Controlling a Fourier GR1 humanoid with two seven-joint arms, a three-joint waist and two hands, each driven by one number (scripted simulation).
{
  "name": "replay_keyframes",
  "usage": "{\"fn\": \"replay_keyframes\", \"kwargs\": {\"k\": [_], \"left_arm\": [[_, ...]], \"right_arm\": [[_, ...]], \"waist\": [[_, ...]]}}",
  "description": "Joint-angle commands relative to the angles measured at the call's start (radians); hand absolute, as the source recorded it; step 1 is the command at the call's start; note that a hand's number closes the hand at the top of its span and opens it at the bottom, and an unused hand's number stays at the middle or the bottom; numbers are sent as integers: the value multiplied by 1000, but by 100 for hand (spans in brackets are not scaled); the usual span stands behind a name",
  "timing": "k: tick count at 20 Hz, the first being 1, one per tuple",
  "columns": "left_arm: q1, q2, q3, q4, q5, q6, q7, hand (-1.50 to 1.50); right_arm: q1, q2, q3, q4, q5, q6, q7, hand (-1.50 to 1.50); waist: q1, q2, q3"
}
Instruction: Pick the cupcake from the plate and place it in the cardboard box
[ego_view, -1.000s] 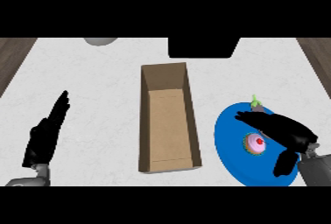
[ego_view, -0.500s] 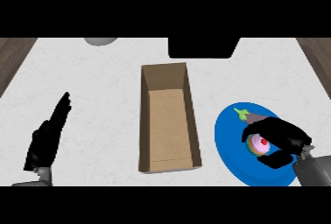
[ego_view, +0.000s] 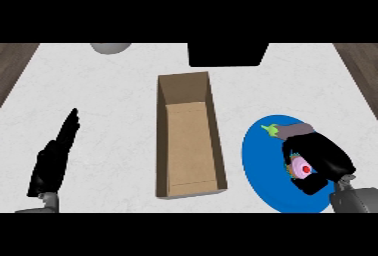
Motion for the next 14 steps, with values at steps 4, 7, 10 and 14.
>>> {"fn": "replay_keyframes", "kwargs": {"k": [4,7,10,14], "left_arm": [[55,12,50,-14,8,29,12,0],[68,6,38,-27,10,21,0,0],[68,31,57,-33,29,-4,-11,0],[60,20,28,-46,18,-12,8,0]], "right_arm": [[262,162,-163,-80,100,-207,453,150],[376,262,-128,-252,169,-285,586,150],[511,324,-41,-434,294,-338,686,150],[657,365,135,-703,358,-334,832,150]], "waist": [[-119,-28,-3],[-91,-23,-5],[-66,-18,-5],[-39,-9,-3]]}}
